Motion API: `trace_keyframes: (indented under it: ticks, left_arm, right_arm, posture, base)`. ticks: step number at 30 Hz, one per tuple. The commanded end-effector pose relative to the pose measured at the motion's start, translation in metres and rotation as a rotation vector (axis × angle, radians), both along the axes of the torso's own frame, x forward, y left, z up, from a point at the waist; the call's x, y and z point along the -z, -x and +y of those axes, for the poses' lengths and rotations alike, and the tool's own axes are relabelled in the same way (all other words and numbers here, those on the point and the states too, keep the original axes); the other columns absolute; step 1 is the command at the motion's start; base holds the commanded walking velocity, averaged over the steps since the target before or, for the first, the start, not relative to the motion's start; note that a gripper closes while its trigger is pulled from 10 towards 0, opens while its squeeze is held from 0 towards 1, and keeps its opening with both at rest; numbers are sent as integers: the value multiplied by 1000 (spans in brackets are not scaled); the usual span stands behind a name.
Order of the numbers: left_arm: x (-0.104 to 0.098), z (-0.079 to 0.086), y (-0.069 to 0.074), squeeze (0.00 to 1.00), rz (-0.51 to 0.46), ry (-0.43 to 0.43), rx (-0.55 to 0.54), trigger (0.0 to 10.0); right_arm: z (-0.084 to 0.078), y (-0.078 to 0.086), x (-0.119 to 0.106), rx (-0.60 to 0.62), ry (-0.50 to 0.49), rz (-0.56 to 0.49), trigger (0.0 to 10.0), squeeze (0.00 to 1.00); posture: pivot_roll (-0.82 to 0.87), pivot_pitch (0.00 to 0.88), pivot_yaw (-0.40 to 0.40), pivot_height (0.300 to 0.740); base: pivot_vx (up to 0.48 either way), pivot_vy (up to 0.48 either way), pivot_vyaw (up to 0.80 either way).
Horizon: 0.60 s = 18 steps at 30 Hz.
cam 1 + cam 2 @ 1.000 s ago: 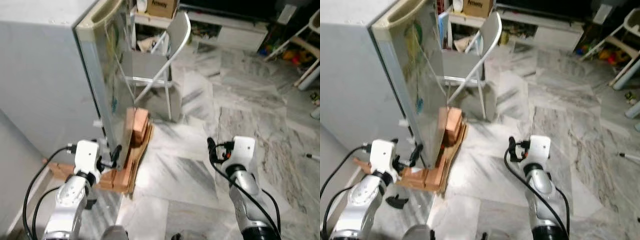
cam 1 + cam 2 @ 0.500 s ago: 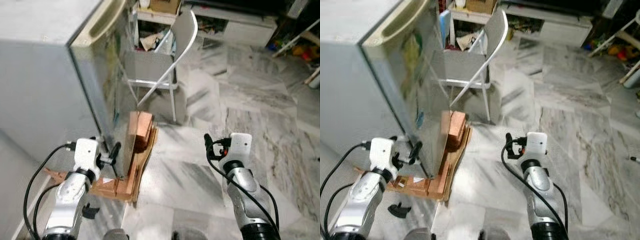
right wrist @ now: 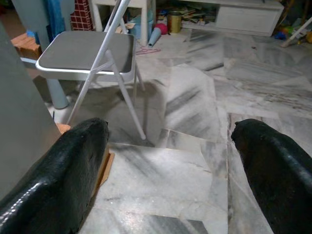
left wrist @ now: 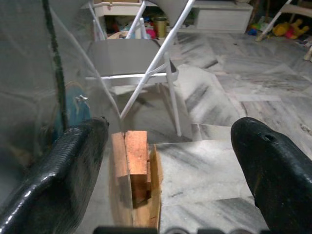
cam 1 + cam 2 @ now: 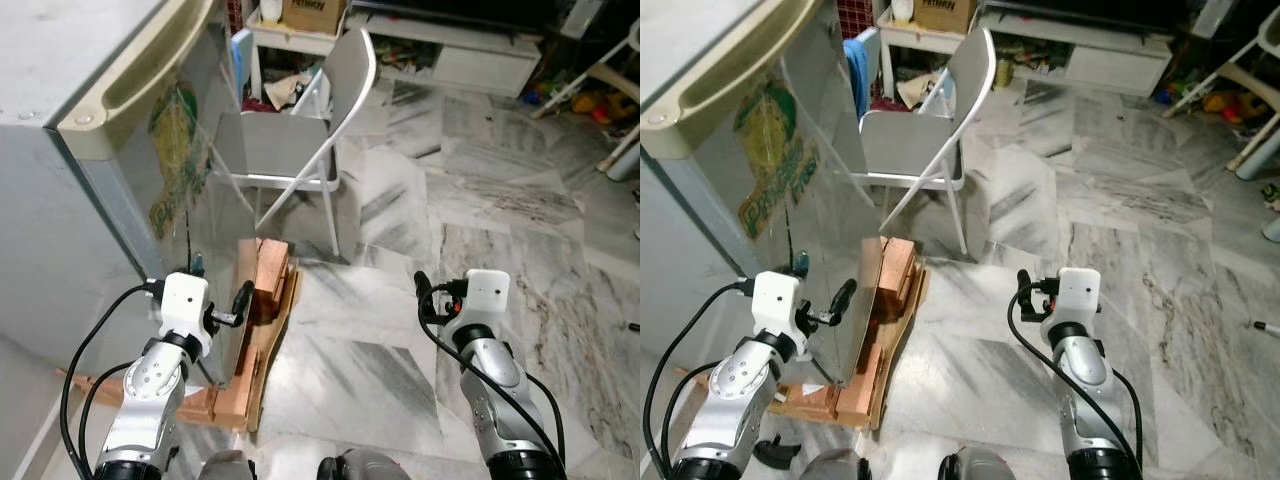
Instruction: Restocking fridge
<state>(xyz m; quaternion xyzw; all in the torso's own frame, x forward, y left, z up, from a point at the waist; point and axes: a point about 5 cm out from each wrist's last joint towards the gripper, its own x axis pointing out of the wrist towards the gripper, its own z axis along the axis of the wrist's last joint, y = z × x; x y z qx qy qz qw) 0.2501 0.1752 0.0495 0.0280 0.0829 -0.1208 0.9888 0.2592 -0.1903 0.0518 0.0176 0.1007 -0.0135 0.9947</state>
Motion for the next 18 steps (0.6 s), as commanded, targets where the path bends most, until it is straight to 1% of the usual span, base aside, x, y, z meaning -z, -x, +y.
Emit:
trace_keyframes:
  ticks: [1, 6, 9, 11, 12, 14, 15, 16, 18]
  left_arm:
    - [2, 19, 1, 0, 20, -11, -94, 10000]
    - [6, 17, 12, 0, 56, 17, -43, 10000]
    - [10, 15, 28, 0, 84, 27, 19, 10000]
    - [16, 16, 47, 0, 101, -18, 68, 10000]
    - [18, 18, 53, 0, 118, -14, 58, 10000]
    - [22, 22, 59, 0, 140, -9, 31, 10000]
    - [25, 26, 63, 0, 164, 17, -9, 10000]
    - [26, 27, 64, 0, 169, 25, -18, 10000]
    - [27, 32, 64, 0, 165, -6, -48, 10000]
  right_arm:
    - [-7, 3, 0, 18, 9, 8, 10000, 0]
    - [-8, 5, 1, 2, -11, 23, 10000, 0]
    - [-6, 7, 4, -28, -32, 43, 10000, 0]
    - [-5, 8, 5, -37, -34, 53, 10000, 0]
    - [-5, 8, 5, -37, -35, 54, 10000, 0]
    - [-5, 8, 6, -39, -36, 59, 10000, 0]
    - [-5, 8, 6, -45, -37, 63, 10000, 0]
    - [-5, 8, 6, -46, -37, 64, 10000, 0]
    - [-4, 7, 7, -55, -37, 67, 10000, 0]
  posture:
    - [49, 45, -60, 740]
    - [48, 49, -59, 740]
    - [49, 52, -60, 740]
    - [55, 57, -63, 740]
    - [56, 58, -63, 740]
    - [59, 60, -67, 740]
    - [62, 61, -70, 740]
    - [62, 61, -70, 740]
    - [66, 62, -77, 740]
  base:
    - [0, 0, 0]
    - [0, 0, 0]
    - [0, 0, 0]
    - [0, 0, 0]
    - [0, 0, 0]
    - [0, 0, 0]
    - [0, 0, 0]
    - [0, 0, 0]
    - [0, 0, 0]
